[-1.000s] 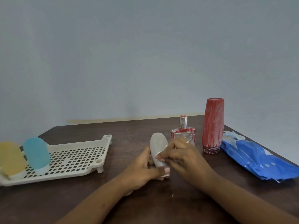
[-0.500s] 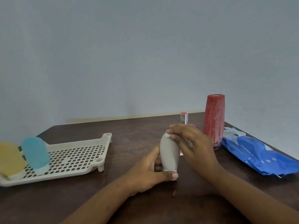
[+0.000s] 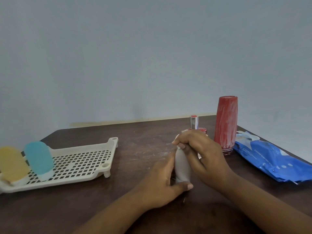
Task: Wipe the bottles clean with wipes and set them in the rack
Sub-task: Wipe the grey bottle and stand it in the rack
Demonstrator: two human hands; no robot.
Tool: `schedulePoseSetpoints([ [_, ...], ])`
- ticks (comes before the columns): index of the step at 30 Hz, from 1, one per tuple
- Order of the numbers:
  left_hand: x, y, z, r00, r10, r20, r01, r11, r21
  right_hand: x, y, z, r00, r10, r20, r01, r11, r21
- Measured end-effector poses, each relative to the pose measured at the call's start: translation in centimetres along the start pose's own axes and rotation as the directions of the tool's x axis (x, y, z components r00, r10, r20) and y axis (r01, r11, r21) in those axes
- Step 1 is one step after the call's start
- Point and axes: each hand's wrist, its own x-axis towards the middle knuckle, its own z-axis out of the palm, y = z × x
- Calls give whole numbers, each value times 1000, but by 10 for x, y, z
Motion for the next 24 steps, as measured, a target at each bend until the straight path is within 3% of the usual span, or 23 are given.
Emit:
schedulePoseSetpoints([
  [6, 1, 0, 5, 998, -11, -60, 13, 999, 34, 0, -1, 2, 1000, 11, 24, -12, 999, 32],
  [11, 1, -5, 6, 995, -104, 6, 103, 970, -222, -2, 1, 7, 968, 246, -37, -227, 934, 277],
  [16, 3, -9, 6, 989, -145, 20, 142, 915, -378, -5, 2, 14, 906, 423, -22, -378, 831, 408],
  [24, 4, -8, 4, 982, -189, 29, 182, 881, -437, -6, 5, 16, 866, 498, -38, -433, 788, 438],
])
